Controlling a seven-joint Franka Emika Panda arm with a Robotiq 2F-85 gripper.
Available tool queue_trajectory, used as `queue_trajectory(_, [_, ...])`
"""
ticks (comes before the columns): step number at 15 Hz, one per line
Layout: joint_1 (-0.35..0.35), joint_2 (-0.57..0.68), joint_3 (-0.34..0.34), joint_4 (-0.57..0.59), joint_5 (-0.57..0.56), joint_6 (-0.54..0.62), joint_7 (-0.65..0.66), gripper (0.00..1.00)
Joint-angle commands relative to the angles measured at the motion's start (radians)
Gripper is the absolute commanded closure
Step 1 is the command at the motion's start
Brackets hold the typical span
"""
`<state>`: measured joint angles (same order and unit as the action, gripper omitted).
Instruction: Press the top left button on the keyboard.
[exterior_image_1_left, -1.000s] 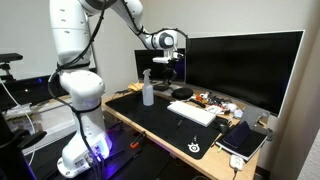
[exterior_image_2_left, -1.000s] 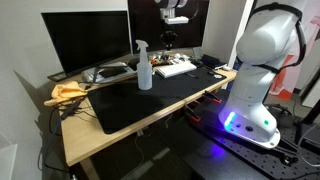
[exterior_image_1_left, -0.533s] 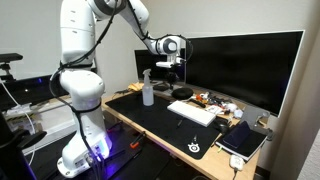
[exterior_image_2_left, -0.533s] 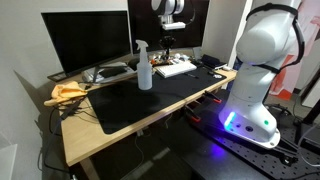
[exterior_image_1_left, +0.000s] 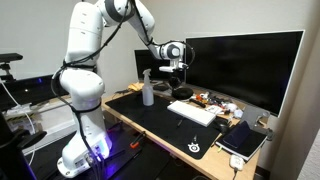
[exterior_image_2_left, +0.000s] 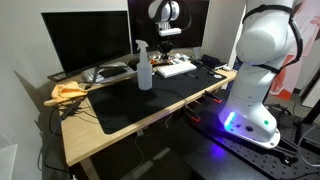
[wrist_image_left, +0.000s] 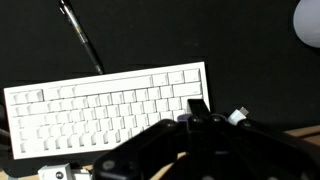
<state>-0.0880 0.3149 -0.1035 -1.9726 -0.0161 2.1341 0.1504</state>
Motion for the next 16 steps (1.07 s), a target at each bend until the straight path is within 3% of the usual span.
queue_trajectory(1, [0.01, 0.066, -0.004, 0.073, 0.006, -0.009, 0.055, 1.0])
queue_trajectory(16, [0.041, 0.242, -0.014, 0.222, -0.013, -0.028, 0.128, 1.0])
